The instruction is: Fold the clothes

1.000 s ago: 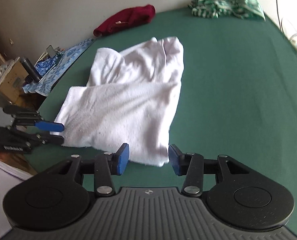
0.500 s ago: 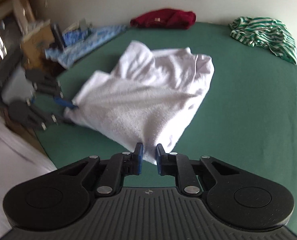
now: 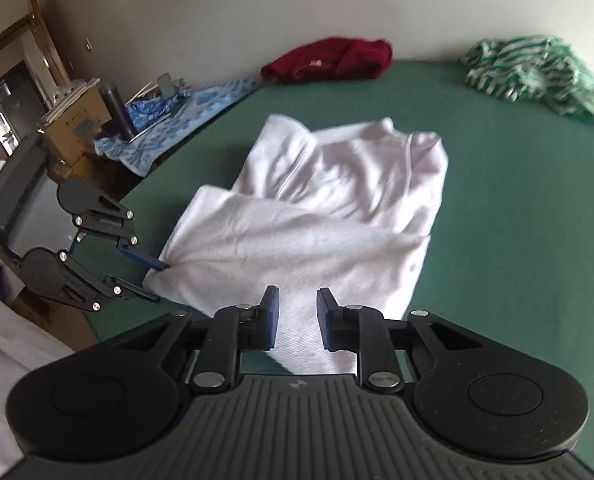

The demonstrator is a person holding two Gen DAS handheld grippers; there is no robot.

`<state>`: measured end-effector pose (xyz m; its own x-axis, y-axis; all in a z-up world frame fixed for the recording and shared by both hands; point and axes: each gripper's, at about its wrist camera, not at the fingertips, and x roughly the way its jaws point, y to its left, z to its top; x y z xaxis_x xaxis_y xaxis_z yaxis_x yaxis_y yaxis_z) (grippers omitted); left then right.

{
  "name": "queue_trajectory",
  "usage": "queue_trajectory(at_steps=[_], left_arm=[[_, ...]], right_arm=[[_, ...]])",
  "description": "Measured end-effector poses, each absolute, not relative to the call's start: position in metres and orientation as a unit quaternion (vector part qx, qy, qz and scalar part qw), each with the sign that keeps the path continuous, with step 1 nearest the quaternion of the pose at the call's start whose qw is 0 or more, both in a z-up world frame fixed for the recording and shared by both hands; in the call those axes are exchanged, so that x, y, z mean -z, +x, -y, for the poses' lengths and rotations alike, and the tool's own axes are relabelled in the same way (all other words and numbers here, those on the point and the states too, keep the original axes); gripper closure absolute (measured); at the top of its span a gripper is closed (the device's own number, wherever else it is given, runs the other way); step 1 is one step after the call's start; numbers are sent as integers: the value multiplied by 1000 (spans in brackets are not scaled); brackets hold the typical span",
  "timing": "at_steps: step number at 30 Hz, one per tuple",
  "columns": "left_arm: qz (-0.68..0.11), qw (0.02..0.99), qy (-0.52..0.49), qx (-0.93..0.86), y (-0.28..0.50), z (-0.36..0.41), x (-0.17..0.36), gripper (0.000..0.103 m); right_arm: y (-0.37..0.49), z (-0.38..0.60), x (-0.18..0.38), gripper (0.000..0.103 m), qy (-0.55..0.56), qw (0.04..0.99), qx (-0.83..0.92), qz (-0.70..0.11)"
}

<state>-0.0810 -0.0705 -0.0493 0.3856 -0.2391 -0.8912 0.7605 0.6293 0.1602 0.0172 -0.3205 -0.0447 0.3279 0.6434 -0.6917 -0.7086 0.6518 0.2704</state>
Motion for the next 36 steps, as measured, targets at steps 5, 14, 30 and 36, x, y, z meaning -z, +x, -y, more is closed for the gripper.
queue_trajectory(at_steps=[5,14,30,36], left_arm=[[-460,783,260,327,-74,59,37,65],[-423,874,75,226,39,-17,8,20],[-442,867,-46,225,148,-36,64,16],[-428,871,-58,235,156,-30,68,13]], right_arm=[[30,325,56,86,-58,798,-402,-446],[174,350,39,43,140,818,-338,-443],[270,299,94,42,175,708,-441,-523],[287,280,98,46,163,689,-476,-522]])
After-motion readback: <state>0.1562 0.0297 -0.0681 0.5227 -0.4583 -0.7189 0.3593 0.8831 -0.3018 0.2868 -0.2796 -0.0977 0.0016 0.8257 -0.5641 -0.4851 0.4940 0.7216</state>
